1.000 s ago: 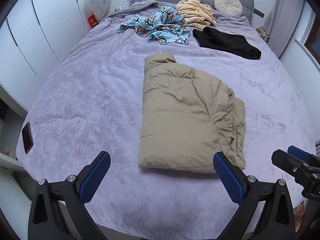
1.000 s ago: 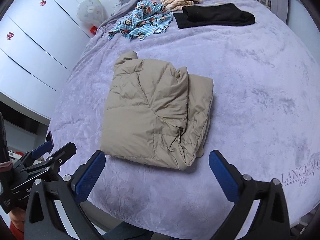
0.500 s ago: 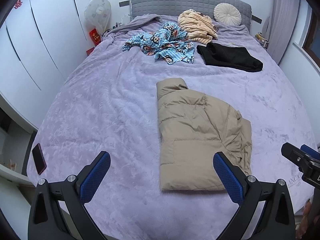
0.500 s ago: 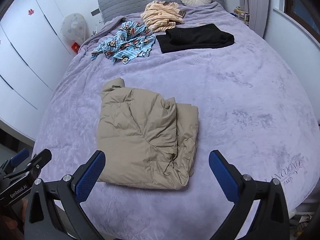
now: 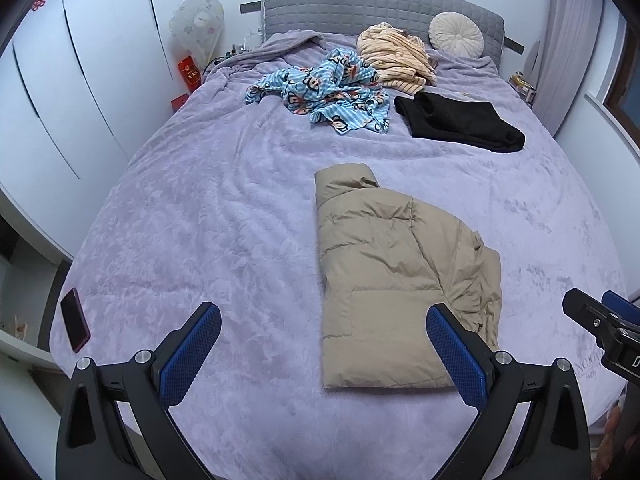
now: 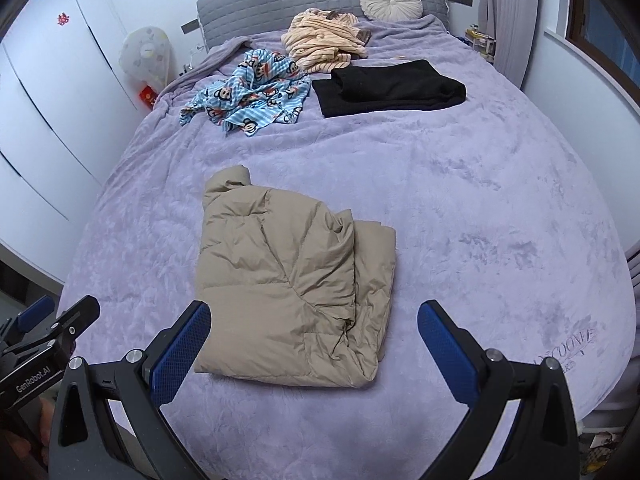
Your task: Fold large clothes
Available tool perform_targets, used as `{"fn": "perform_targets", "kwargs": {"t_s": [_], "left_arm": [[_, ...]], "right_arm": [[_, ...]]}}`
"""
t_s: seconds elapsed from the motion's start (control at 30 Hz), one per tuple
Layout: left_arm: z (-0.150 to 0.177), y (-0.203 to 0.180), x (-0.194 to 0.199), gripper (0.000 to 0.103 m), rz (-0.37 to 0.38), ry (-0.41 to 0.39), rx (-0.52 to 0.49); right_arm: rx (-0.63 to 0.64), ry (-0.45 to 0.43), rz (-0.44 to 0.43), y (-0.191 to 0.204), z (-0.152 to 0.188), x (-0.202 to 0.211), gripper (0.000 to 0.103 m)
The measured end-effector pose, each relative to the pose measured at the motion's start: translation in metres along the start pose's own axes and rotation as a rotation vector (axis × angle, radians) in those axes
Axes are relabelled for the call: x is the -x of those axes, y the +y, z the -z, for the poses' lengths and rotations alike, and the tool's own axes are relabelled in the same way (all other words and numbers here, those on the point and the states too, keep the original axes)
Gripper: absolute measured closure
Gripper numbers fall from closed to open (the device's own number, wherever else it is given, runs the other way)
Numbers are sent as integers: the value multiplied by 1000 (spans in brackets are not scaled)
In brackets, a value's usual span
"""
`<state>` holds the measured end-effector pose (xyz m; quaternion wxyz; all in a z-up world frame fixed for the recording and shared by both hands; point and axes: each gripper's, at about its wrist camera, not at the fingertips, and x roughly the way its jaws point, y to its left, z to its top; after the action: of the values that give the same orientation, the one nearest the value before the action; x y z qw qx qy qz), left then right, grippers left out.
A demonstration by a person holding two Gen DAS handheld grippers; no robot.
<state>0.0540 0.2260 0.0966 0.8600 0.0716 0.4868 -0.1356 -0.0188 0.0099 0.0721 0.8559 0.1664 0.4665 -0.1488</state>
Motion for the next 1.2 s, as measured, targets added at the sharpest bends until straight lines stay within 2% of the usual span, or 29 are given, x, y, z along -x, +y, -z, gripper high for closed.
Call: {"fn": "perform_targets", "kwargs": {"t_s": [1.2], "left_arm": [[7,-8,8,0,-13,-9,-2]], "right_arm": [[1,0,-2,2,1,0,0]]}}
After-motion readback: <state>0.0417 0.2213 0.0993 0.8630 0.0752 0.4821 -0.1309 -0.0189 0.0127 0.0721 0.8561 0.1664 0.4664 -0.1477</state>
